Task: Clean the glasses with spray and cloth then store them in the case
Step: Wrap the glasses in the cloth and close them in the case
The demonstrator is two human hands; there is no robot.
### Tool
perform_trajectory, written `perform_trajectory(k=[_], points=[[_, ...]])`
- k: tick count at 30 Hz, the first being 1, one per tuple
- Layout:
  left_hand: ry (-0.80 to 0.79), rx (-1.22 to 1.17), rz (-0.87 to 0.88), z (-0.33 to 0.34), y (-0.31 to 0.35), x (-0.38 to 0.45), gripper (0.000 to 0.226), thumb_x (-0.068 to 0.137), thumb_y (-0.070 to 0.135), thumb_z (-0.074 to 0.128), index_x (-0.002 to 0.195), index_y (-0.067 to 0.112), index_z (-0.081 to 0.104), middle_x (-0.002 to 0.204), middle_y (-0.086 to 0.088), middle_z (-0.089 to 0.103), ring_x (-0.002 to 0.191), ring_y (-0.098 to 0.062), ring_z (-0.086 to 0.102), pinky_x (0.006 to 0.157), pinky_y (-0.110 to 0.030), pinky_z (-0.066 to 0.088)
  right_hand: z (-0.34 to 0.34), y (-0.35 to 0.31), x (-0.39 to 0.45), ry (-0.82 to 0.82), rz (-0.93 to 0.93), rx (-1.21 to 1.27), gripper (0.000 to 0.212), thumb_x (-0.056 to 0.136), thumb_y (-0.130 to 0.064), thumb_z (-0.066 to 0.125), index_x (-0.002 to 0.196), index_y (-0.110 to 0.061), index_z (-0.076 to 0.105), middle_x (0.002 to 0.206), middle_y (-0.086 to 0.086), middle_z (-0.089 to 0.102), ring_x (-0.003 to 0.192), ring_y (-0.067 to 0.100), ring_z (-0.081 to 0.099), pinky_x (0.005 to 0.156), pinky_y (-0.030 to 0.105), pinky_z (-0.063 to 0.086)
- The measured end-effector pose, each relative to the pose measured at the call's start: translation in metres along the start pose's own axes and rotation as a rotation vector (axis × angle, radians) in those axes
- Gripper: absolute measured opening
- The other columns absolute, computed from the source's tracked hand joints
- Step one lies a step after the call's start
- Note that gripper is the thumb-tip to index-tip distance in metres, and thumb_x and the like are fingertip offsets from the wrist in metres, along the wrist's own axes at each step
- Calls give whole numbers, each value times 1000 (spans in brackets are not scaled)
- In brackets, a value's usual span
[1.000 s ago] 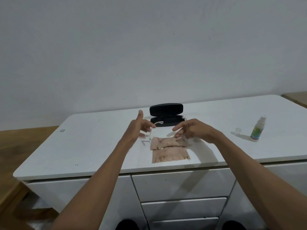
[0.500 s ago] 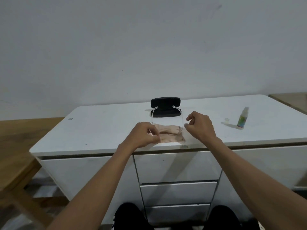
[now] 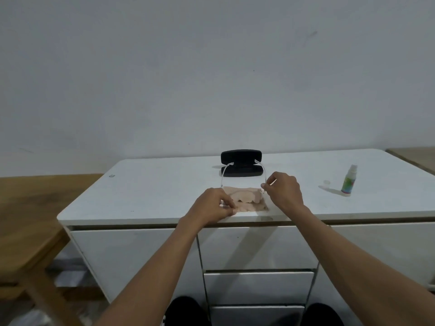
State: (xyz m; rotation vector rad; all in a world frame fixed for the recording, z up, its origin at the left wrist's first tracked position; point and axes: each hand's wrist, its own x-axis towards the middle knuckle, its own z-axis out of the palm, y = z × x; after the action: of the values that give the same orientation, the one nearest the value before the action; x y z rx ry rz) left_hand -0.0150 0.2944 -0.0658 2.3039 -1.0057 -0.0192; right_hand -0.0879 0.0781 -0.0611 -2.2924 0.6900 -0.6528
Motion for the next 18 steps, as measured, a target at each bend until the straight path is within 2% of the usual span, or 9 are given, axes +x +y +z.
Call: perform_trajectory(k=[3, 6, 9, 11, 14, 18], points=[[-8, 11, -1, -1, -1, 1, 13, 83, 26, 78, 95, 24, 82, 103, 7, 70, 93, -12, 61, 85, -32, 55, 4, -2, 9, 1, 6, 26, 12, 95, -26, 70, 92, -15, 67, 92, 5, 73, 84, 24, 61, 72, 31, 43], [-14, 35, 2, 0, 0, 2, 14, 83, 25, 76, 96, 24, 82, 104, 5, 71, 93, -12, 61, 86, -35, 56, 5, -2, 16, -5, 12, 53, 10, 94, -25, 70, 90, -16, 67, 90, 4, 71, 91, 27, 66, 74, 32, 46], [-8, 47, 0, 2, -1, 4, 14, 82, 26, 75, 94, 24, 82, 101, 5, 70, 92, -12, 62, 85, -38, 57, 4, 0, 16, 4, 38, 36, 20, 91, -33, 71, 102, -17, 66, 97, 2, 69, 91, 25, 62, 75, 33, 45], [-7, 51, -3, 3, -1, 5, 14, 81, 25, 74, 93, 24, 81, 99, 5, 70, 92, -14, 62, 85, -38, 58, -1, 2, 12, 2, 6, -5, 21, 89, -37, 72, 98, -19, 66, 92, -2, 68, 88, 22, 61, 74, 33, 46], [0, 62, 19, 4, -2, 6, 13, 80, 28, 75, 91, 25, 81, 95, 6, 70, 88, -12, 62, 82, -39, 58, -11, 4, 5, -192, -174, -18, 12, 84, -31, 78, 82, -22, 70, 82, -3, 72, 80, 17, 66, 70, 32, 51], [-1, 53, 25, 3, -8, 5, 10, 79, 29, 78, 89, 26, 80, 96, 9, 70, 88, -8, 61, 83, -36, 58, -26, 7, 0, -521, -257, -123, 10, 76, -21, 87, 84, -24, 82, 82, -6, 73, 80, 10, 65, 70, 21, 47]])
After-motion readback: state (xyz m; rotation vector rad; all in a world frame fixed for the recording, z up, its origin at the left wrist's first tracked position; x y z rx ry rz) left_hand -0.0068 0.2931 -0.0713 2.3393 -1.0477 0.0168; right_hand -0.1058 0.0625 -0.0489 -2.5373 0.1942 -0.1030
